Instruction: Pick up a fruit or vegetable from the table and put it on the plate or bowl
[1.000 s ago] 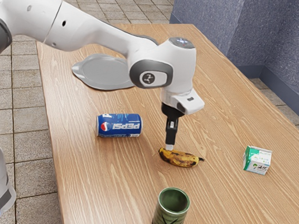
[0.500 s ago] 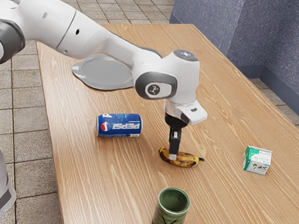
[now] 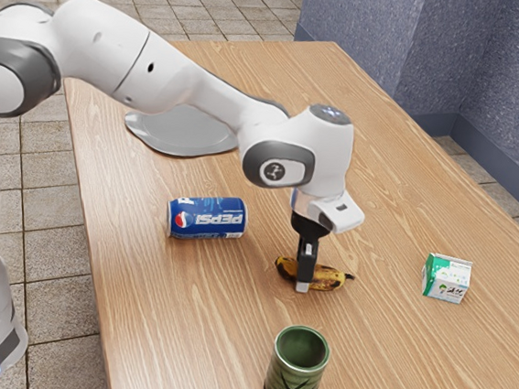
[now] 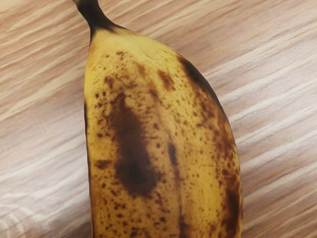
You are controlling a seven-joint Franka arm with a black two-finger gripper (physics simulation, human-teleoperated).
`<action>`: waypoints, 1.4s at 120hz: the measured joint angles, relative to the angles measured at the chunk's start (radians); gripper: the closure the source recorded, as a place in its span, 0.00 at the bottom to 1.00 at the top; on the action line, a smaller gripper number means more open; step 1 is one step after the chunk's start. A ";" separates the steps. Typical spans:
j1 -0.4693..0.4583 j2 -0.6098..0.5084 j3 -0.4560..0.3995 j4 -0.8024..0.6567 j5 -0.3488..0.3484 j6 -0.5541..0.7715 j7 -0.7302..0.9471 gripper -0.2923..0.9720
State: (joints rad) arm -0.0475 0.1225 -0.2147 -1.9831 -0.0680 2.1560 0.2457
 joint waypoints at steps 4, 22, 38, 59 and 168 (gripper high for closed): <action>0.000 0.002 0.000 0.000 0.000 0.000 0.000 0.23; 0.000 0.007 0.000 0.001 0.000 0.001 0.002 0.25; 0.000 0.007 0.000 0.001 0.000 0.001 0.002 0.43; 0.000 0.006 0.000 0.001 0.000 0.001 0.001 0.63; 0.042 -0.055 0.656 0.411 0.051 -0.415 0.007 0.67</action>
State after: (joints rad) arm -0.0059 0.0678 0.4416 -1.5726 -0.0171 1.7410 0.2523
